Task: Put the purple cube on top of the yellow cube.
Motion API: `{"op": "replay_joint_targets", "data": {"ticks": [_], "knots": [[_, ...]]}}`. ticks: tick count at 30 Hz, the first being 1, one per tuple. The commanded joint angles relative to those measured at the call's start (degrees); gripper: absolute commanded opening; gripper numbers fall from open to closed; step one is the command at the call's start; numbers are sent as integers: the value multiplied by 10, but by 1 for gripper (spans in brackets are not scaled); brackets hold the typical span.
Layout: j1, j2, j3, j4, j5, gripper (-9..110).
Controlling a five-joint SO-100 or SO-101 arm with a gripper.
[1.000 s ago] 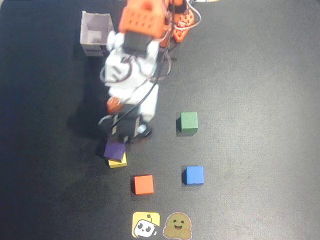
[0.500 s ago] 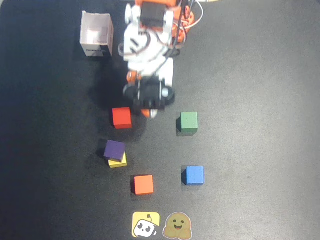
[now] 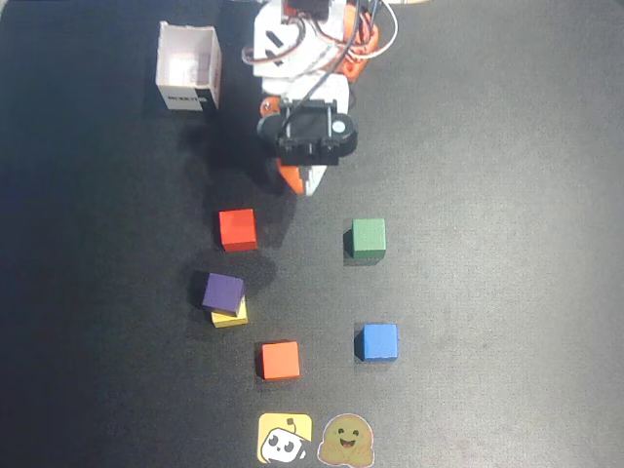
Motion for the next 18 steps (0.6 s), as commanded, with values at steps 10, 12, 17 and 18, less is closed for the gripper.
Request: {"op": "replay_joint_targets", "data": {"ticks": [10, 12, 17, 18], "knots": [[-17, 31, -3, 105, -25, 0], [-17, 31, -3, 118, -25, 0], [-25, 31, -3, 129, -23, 0], [-25, 31, -3, 129, -23, 0]]}}
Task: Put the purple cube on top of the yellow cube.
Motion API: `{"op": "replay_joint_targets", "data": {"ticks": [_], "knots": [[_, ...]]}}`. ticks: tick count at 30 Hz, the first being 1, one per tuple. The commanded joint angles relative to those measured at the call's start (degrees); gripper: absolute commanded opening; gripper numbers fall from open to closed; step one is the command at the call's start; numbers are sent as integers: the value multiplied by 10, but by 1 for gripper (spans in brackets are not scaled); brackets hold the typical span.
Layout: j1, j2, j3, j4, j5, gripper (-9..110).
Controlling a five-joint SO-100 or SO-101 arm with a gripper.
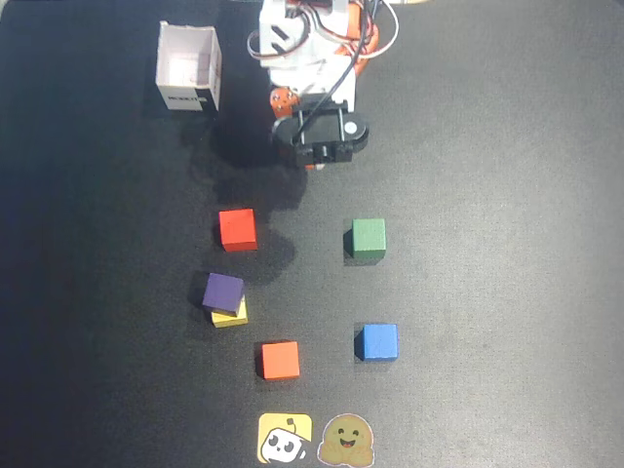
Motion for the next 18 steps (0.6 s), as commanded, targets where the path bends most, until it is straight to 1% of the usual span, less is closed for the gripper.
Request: {"op": "replay_joint_targets", "data": {"ticks": [1, 18], "knots": [[-4, 6, -3, 3, -4, 0], [-9, 6, -3, 3, -4, 0]]}}
